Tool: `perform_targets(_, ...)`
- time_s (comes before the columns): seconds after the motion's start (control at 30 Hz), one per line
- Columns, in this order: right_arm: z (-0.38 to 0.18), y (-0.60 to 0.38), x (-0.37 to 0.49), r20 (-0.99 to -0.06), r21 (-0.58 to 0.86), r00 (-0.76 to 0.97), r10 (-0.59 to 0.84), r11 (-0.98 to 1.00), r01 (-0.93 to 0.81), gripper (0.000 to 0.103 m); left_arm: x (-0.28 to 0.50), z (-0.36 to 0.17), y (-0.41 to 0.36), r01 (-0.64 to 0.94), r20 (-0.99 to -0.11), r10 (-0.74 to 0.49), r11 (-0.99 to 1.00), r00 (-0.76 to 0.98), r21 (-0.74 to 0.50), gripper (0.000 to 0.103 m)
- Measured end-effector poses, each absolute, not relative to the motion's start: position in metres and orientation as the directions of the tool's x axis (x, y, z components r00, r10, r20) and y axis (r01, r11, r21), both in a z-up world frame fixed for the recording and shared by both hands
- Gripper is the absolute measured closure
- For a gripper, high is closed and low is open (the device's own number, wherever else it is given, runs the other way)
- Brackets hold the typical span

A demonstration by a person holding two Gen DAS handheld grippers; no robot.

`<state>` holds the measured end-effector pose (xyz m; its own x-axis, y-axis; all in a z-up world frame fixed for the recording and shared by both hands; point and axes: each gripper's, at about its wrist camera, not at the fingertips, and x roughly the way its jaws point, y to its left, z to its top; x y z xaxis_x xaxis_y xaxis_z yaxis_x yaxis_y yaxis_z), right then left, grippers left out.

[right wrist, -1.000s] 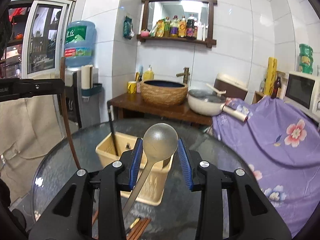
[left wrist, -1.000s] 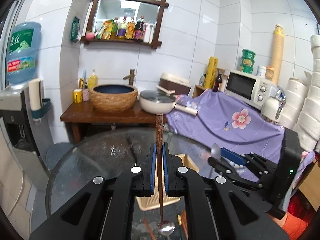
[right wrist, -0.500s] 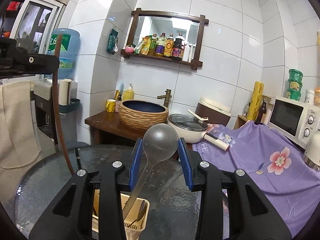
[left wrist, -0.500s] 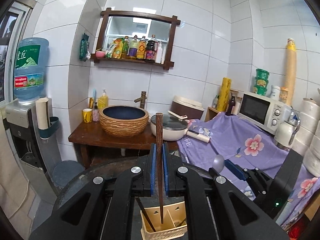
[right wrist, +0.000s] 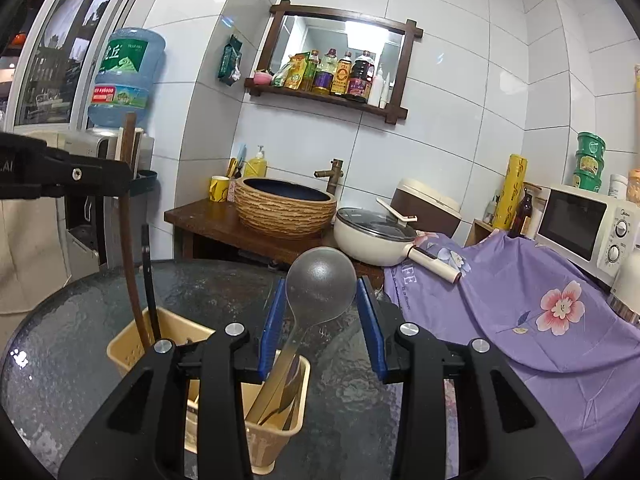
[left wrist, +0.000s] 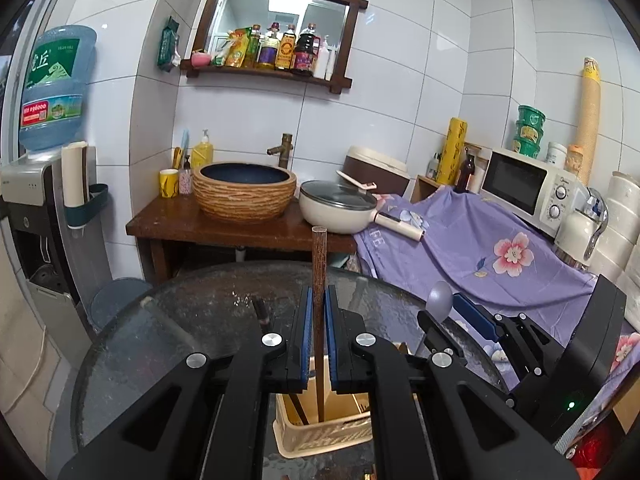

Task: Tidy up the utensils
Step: 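Lower the grey spoon into the caddy and open the right gripper, then move both grippers down to the loose utensils beside the caddy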

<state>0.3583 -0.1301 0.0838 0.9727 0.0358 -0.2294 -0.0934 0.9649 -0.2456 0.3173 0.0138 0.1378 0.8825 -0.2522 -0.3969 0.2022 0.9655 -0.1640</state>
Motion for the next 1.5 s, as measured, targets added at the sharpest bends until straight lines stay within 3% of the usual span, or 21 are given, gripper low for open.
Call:
perform_targets(0.8, 0.034, -0.132, 0.351, -0.323, -0.259, 0.944, 0.064, 0.954, -0.153, 0.066, 0.314, 0.096, 0.009, 0.226, -0.469, -0.262, 0.965, 0.843, -0.134, 0.096)
perform_targets(0.87, 0.034, -0.134, 0.350, -0.321, -0.254, 0.945, 0.062, 0.956, -0.149, 0.057, 0.313, 0.096, 0.008, 0.228, -0.469, -0.264, 0.964, 0.843, -0.134, 0.095)
perform_targets(0.97, 0.037, -0.140, 0.344, -0.307, -0.227, 0.949, 0.067, 0.964, -0.141, 0.044, 0.307, 0.096, 0.006, 0.223, -0.459, -0.250, 0.968, 0.853, -0.114, 0.079)
perform_targets(1.03, 0.039, -0.143, 0.338, -0.295, -0.215, 0.953, 0.072, 0.967, -0.139, 0.044, 0.300, 0.095, 0.007, 0.222, -0.452, -0.252, 0.968, 0.855, -0.120, 0.057)
perform_targets(1.17, 0.042, -0.150, 0.321, -0.275, -0.199, 0.958, 0.081, 0.970, -0.139, 0.043, 0.286, 0.090, 0.013, 0.210, -0.444, -0.249, 0.968, 0.861, -0.136, 0.046)
perform_targets(1.23, 0.042, -0.152, 0.313, -0.284, -0.187, 0.955, 0.088, 0.971, -0.146, 0.043, 0.275, 0.088, 0.017, 0.200, -0.429, -0.241, 0.970, 0.871, -0.139, 0.036)
perform_targets(1.33, 0.037, -0.157, 0.301, -0.314, -0.152, 0.944, 0.100, 0.976, -0.154, 0.043, 0.262, 0.084, 0.021, 0.181, -0.420, -0.219, 0.975, 0.881, -0.130, 0.029)
perform_targets(1.5, 0.014, -0.158, 0.288, -0.430, -0.107, 0.895, 0.120, 0.977, -0.183, 0.043, 0.249, 0.064, 0.025, 0.163, -0.464, -0.190, 0.982, 0.865, -0.098, 0.028)
